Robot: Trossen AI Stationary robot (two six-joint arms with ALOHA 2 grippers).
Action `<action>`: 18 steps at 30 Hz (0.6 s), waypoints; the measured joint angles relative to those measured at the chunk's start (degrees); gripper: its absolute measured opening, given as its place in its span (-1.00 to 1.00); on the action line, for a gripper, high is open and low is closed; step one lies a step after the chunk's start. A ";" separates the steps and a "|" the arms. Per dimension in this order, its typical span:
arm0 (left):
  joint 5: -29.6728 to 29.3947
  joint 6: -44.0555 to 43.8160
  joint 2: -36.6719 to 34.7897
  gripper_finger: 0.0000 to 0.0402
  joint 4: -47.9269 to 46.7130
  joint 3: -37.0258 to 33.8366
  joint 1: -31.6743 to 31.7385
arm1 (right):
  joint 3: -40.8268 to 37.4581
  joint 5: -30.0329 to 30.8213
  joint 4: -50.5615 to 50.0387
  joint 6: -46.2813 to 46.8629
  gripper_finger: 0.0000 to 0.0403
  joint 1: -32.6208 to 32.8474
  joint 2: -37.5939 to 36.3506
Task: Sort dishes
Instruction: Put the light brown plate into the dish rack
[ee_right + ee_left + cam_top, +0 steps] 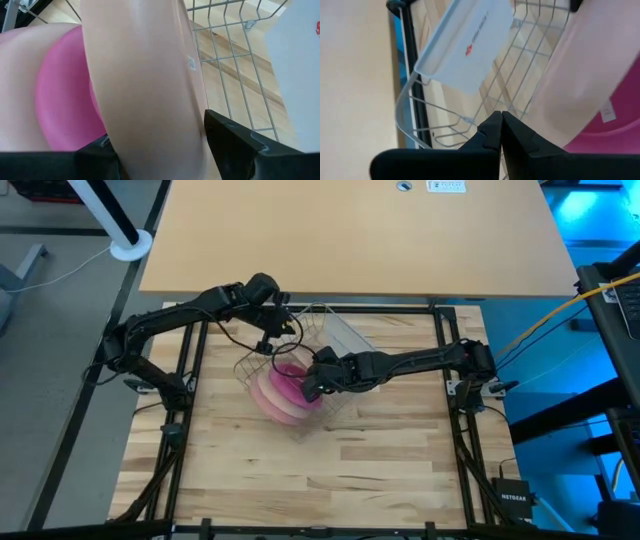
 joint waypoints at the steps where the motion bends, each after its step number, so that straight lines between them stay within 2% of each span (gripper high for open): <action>1: 0.00 -0.03 -0.54 -1.00 -0.02 0.00 -0.19 | 0.00 0.00 0.02 0.00 0.04 0.00 0.00; 12: -1.12 -3.46 -4.99 -1.00 -0.64 0.02 -3.84 | -0.42 0.22 -0.46 1.31 0.04 -0.09 0.00; 18: -1.10 -5.73 -4.44 -1.00 -0.53 0.09 -8.04 | -0.46 0.30 -0.29 1.29 0.04 -0.04 0.00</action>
